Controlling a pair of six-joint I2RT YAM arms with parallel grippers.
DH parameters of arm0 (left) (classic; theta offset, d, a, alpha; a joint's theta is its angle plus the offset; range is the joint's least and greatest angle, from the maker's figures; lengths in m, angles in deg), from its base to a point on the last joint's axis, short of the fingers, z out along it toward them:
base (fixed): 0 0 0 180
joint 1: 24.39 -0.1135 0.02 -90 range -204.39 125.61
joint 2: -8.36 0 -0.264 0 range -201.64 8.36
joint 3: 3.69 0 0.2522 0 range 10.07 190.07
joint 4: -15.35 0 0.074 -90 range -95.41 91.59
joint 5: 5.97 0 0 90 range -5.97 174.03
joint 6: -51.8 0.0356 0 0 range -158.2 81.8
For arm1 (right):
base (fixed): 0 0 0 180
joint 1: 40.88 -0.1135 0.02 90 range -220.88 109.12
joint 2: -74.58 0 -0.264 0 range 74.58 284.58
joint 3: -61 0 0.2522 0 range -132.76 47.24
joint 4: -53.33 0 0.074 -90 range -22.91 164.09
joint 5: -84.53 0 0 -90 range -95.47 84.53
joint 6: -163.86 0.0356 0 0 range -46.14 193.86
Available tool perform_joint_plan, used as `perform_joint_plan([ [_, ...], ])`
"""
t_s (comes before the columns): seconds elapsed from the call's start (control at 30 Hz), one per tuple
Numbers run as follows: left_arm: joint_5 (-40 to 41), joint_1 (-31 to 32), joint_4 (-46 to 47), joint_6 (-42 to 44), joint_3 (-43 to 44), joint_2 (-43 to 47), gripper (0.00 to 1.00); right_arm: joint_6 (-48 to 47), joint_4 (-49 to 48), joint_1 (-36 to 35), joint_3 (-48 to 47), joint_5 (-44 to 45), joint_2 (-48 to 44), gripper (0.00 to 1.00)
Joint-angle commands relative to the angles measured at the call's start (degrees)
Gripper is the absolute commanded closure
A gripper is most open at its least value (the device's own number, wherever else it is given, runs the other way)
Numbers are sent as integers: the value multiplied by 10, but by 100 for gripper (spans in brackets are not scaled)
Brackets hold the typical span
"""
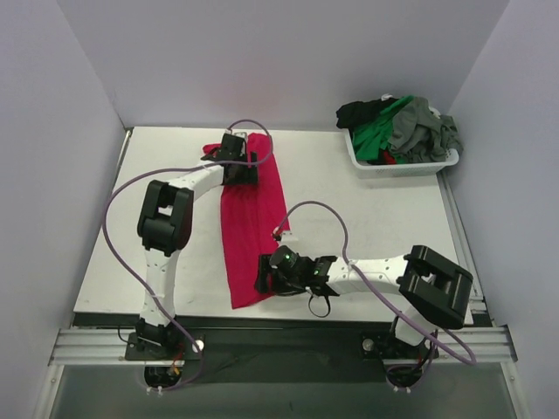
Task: Fold and stack the t-shirts
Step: Rotate the tshirt 90 degrees, then grab the bottom of the folded rectangular tshirt with both arms
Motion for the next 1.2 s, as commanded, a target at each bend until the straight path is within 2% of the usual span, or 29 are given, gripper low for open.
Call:
perform_joint_plan([
  [0.0,-10,4,-58,28,34,-29,16,27,92,-40,-17,7,31,35],
  [0.17,-6,18,-44,37,41,18,16,8,187,-89,-64,54,-19,34],
  [0.37,38,38,-21,22,-13,140,16,-2,264,-82,-44,118,-120,32],
  [0.57,89,56,35,-35,-242,383,15,-30,274,-18,-4,105,-162,35],
  [0.6,103,62,36,-47,-300,406,16,-42,274,-3,-1,105,-161,35],
  [0.83,179,134,8,-127,-534,590,17,-71,246,16,9,83,-143,43],
  [0.97,238,184,-54,-181,-596,682,17,-78,215,14,22,59,-133,44],
  [1.17,283,242,-140,-256,-641,748,17,-71,167,5,26,35,-96,47],
])
